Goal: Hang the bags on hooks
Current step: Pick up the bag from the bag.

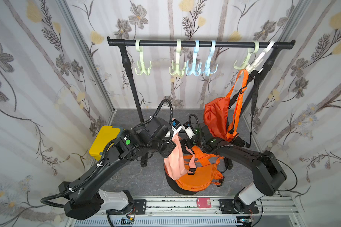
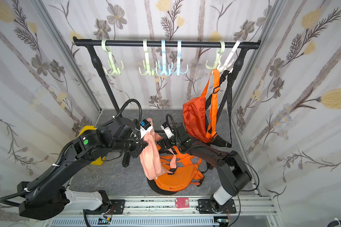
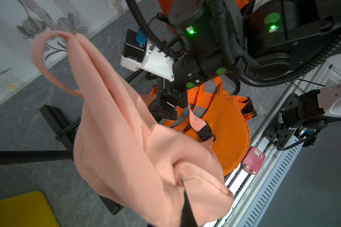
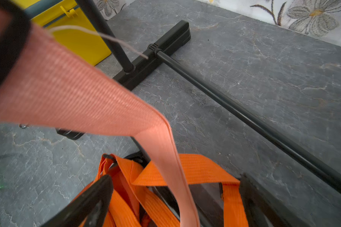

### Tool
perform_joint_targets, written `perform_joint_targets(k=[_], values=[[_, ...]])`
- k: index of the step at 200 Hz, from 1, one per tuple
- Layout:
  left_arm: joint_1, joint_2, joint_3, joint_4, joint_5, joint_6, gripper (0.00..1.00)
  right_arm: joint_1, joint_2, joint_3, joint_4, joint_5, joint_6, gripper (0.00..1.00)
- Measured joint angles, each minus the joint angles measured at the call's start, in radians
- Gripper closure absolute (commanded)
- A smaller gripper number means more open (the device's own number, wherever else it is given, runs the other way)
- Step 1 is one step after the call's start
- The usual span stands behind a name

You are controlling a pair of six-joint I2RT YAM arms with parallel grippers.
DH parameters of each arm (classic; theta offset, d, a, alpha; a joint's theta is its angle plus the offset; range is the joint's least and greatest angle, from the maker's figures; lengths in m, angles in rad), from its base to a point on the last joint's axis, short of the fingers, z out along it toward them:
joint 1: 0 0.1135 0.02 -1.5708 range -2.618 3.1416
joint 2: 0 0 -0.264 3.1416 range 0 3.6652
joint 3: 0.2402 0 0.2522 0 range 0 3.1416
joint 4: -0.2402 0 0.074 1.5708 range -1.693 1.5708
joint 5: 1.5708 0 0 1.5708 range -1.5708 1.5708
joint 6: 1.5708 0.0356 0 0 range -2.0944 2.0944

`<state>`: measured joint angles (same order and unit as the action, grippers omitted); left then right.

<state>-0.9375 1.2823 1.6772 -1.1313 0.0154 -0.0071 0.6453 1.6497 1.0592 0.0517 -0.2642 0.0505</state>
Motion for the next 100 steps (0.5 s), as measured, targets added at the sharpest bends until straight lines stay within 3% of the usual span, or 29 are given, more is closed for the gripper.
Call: perform_joint_targets(k=[22, 44, 74, 100], values=[[-0.001, -0.013, -0.021, 0.003, -0.005, 0.002, 1.00, 0.000, 0.077, 0.043, 0.001, -0.047, -0.003, 0.42], [-0.001, -0.034, -0.048, 0.017, -0.005, 0.000, 1.00, 0.002, 0.100, 0.056, 0.000, -0.081, -0.002, 1.00], [-0.001, -0.075, -0.087, 0.040, -0.015, -0.003, 1.00, -0.006, 0.040, 0.053, -0.031, -0.094, 0.019, 1.00], [0.011, -0.136, -0.192, 0.084, -0.040, -0.013, 1.00, -0.007, -0.203, 0.030, -0.080, -0.033, 0.055, 1.00]])
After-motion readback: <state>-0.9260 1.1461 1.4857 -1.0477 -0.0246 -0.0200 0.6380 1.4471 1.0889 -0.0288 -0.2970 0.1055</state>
